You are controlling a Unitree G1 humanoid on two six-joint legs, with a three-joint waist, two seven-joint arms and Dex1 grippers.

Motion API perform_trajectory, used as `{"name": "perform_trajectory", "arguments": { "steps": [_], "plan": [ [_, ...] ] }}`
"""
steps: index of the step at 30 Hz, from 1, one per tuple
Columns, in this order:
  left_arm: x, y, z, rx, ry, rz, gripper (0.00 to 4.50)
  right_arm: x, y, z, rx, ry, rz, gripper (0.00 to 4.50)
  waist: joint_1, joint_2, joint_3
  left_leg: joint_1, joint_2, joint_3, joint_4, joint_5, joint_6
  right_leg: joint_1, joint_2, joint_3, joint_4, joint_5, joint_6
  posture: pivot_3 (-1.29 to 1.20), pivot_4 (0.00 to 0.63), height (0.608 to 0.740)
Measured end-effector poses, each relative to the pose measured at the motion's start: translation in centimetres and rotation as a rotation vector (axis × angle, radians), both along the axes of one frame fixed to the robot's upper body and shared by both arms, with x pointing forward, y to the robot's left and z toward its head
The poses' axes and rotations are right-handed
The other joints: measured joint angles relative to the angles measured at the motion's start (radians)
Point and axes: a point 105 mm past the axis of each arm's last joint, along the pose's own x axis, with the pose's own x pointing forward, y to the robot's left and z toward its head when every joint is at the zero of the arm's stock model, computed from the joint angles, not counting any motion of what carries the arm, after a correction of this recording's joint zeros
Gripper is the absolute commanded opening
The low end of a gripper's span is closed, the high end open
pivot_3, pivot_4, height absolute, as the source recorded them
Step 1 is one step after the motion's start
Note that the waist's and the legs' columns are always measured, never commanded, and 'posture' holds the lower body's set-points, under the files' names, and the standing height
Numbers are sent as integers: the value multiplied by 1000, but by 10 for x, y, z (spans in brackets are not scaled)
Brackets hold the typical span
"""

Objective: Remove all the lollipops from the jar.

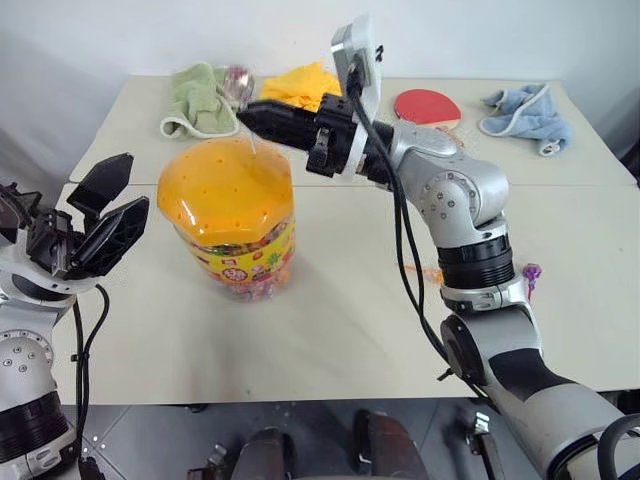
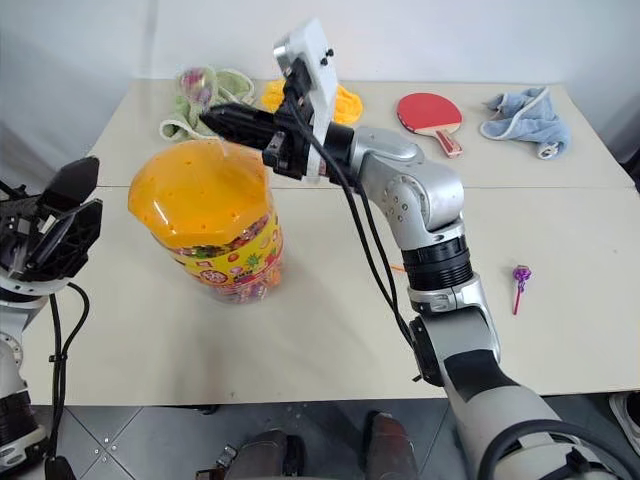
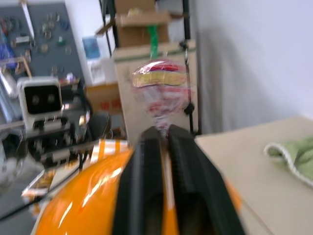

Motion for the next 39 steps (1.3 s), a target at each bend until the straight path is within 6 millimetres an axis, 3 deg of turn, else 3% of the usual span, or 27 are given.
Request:
{"name": "perform_trajectory", "arguments": {
  "steps": [2,4,6,8,12,17,21,25,27,30,32,39],
  "plan": [
    [-4,-10,5,40,-34,-46,4500,1,-23,28,96,-44,-20,59,4,0,0,0,0,-1,0,0,0,0,0,0,0,0,0,0,150,740],
    [-8,-19,6,84,-48,-90,4500,1,-44,44,141,-81,-48,59,3,0,0,0,0,-1,-1,-1,0,0,0,0,0,0,0,0,150,740],
    [-12,-31,3,146,-38,-168,4500,4,-69,48,122,-101,-109,59,4,-1,0,0,0,-1,-1,-1,0,0,0,0,-1,0,0,0,150,740],
    [-19,-45,-2,232,-22,-269,4500,12,-113,41,25,-95,-245,59,9,-1,0,-1,0,-1,-1,-1,1,0,0,0,-2,0,0,0,150,740],
    [-26,-54,-7,339,-12,-378,4500,18,-177,8,-208,-1,-457,59,5,0,1,-1,1,3,-1,-2,1,0,1,1,-4,0,0,0,150,740],
    [-30,-57,-20,453,18,-476,4500,5,-261,-73,-541,332,-714,59,2,0,1,0,2,7,-1,-2,1,-1,1,3,-6,0,0,0,150,740],
    [-24,-55,-18,424,36,-489,4500,-19,-288,-141,-791,511,-766,59,9,1,1,1,2,7,0,-2,1,0,1,4,-6,0,0,0,150,740],
    [-24,-54,-20,455,35,-511,4500,-24,-300,-170,-798,613,-835,59,8,2,1,1,1,9,1,-2,1,0,1,6,-6,0,0,0,150,740],
    [-23,-56,-21,463,40,-519,4500,-35,-311,-194,-891,610,-866,59,19,1,1,1,2,5,0,-2,0,1,2,3,-5,0,0,0,150,740],
    [-22,-55,-21,464,44,-522,4500,-44,-316,-230,-870,695,-875,836,33,1,1,0,2,6,1,-2,0,0,2,4,-7,0,0,0,150,740],
    [-21,-56,-18,471,39,-522,4500,-44,-316,-228,-843,685,-879,1467,34,1,1,-1,2,7,2,-2,1,1,2,5,-8,0,0,0,150,740],
    [-14,-51,-12,466,63,-447,4500,-46,-319,-192,-756,480,-839,3866,34,1,1,1,2,7,2,-2,1,1,2,5,-7,0,0,0,150,740]
  ]
}}
